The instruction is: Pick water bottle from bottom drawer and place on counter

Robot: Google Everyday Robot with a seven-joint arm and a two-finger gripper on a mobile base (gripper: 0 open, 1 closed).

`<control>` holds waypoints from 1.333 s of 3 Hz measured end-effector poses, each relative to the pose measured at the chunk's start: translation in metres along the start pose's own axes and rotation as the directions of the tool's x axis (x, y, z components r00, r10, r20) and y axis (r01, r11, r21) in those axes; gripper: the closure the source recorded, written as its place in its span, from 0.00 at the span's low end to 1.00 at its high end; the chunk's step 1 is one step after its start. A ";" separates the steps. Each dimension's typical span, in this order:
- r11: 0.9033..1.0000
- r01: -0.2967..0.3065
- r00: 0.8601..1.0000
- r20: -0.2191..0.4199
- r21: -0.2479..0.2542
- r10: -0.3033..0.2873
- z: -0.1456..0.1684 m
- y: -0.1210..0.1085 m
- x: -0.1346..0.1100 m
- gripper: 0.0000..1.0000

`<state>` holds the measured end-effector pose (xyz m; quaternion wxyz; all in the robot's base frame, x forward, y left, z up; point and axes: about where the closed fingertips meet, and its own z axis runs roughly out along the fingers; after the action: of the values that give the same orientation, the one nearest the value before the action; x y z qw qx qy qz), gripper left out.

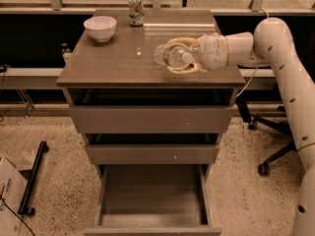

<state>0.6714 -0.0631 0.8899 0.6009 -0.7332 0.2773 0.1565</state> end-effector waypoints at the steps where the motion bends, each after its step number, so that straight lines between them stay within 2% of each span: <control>1: 1.000 -0.008 1.000 -0.014 0.004 0.008 0.010 -0.008 0.013 1.00; 2: 1.000 0.004 0.999 -0.052 0.016 -0.003 0.017 -0.023 0.024 1.00; 3: 1.000 0.016 0.993 -0.121 0.021 -0.013 0.023 -0.037 0.036 0.82; 4: 1.000 0.023 0.978 -0.209 0.005 -0.022 0.032 -0.047 0.050 0.58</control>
Offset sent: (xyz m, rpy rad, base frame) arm 0.0586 0.0121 0.0090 -0.0389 -0.0394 -0.1065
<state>0.7423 -0.0373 0.8915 0.5727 -0.7466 0.3313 0.0706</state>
